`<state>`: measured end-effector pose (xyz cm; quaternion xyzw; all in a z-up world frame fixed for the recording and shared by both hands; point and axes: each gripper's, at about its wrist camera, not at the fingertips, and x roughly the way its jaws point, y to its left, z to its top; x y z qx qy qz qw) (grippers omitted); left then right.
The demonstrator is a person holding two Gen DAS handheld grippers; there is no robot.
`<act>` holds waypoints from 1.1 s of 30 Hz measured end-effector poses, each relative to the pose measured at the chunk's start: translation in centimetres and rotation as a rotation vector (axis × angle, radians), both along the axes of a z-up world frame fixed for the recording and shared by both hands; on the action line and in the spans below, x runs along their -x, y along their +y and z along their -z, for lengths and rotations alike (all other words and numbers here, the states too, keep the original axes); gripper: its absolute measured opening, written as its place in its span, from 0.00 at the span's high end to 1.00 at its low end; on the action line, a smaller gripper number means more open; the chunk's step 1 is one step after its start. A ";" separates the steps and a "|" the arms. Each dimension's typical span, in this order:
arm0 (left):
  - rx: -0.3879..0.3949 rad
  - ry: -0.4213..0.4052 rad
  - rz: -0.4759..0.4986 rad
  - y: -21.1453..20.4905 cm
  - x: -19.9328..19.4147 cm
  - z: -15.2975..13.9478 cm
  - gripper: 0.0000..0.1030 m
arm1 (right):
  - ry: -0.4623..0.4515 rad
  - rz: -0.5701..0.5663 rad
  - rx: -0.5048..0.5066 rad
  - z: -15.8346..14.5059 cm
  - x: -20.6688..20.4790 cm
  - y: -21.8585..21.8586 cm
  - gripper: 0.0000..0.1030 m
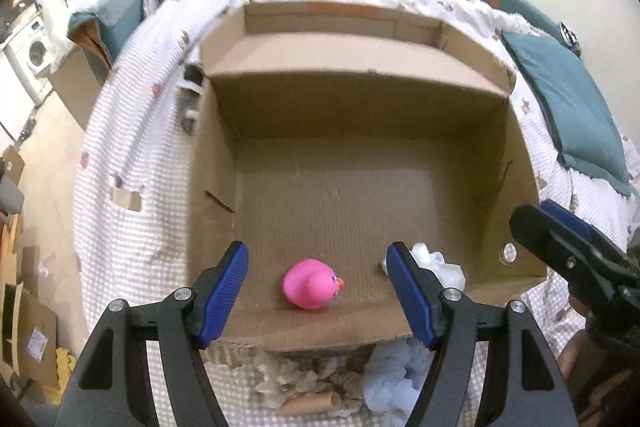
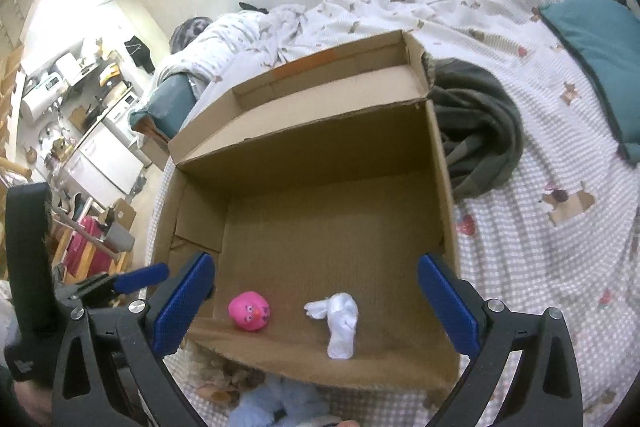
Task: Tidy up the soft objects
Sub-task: 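Withdraw both grippers from the box toward the remaining items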
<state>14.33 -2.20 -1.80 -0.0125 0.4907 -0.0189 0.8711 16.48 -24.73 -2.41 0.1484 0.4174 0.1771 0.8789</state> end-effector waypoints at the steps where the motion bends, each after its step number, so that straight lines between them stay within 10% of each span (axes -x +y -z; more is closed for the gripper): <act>1: -0.006 -0.014 -0.005 0.2 0.4 -0.4 0.33 | -0.006 -0.001 0.008 -0.2 0.3 -0.1 0.00; 10: -0.010 -0.085 -0.038 1.9 4.3 -2.4 0.33 | 0.032 0.000 0.002 -0.7 2.6 -1.1 0.00; 33: 0.042 0.028 -0.239 7.2 10.2 0.0 0.33 | 0.124 -0.003 0.040 0.8 8.3 -0.9 0.00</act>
